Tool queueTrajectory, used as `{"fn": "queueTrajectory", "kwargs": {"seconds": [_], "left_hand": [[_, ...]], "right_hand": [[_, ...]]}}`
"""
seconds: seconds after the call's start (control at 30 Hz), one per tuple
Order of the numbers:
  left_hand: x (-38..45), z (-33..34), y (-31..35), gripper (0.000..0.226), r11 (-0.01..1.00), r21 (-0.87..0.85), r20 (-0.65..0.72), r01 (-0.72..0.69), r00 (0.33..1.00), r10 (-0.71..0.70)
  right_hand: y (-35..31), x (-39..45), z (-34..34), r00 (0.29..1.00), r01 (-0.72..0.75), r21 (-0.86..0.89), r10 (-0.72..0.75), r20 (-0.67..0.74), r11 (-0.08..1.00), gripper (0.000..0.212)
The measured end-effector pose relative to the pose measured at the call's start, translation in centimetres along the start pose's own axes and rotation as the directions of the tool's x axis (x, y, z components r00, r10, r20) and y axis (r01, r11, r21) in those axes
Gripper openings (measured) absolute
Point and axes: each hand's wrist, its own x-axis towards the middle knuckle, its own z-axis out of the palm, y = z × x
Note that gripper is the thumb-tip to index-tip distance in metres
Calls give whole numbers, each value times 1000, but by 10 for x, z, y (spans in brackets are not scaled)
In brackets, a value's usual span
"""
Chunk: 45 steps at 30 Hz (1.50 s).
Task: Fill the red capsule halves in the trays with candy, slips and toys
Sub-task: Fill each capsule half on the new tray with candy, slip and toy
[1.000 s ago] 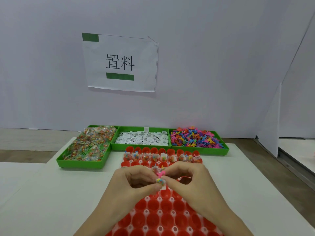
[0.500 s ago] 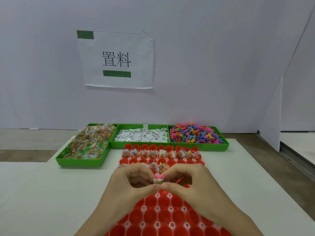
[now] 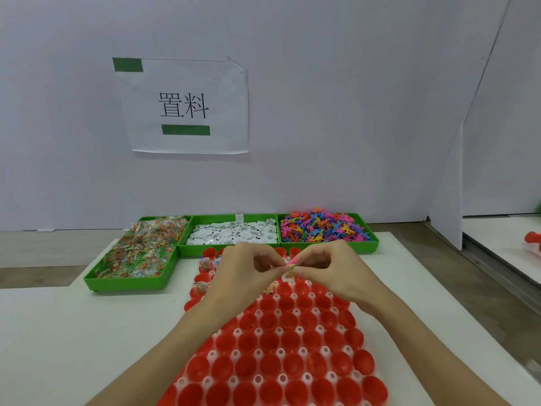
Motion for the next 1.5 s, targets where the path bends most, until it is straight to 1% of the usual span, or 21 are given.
{"fn": "queueTrajectory", "kwargs": {"seconds": [0.07,0.1,0.2,0.33,0.47,0.57,0.67,0.83,0.97,1.17,1.37,1.5], "left_hand": [[7,7,-3,4,989,145,11,-35,999,34],[10,11,-5,4,981,189,25,-46,999,42],[13,18,-13,6,962,265,78,-64,996,45],[13,21,-23,5,934,336,131,-122,988,82],[17,17,-25,8,891,402,183,-212,972,148],[19,16,-21,8,875,413,223,-252,960,171],[19,19,-18,12,866,428,261,-260,952,158],[18,17,-16,12,854,451,296,-260,946,132],[21,15,-13,10,845,462,314,-271,940,130],[27,11,-13,13,834,457,416,-309,903,106],[32,9,-13,16,831,459,433,-313,896,99],[31,11,-13,14,819,477,404,-318,907,117]], "right_hand": [[8,5,0,999,-38,-11,38,-8,999,8],[12,6,0,999,-52,-17,52,-11,998,7],[23,7,6,998,-65,-60,64,-17,996,5],[25,9,17,998,-56,-203,48,-44,977,8],[22,11,24,995,-49,-248,27,-92,968,9],[21,10,30,993,-51,-262,21,-116,964,12],[20,9,37,995,-55,-318,25,-97,947,14],[16,12,35,1000,-10,-418,-1,-26,909,8],[15,13,35,999,16,-424,-30,-27,906,12],[16,14,37,996,72,-523,-90,-9,849,12],[21,16,39,989,105,-606,-147,-21,789,12],[23,14,34,987,123,-541,-159,-21,832,12]]}}
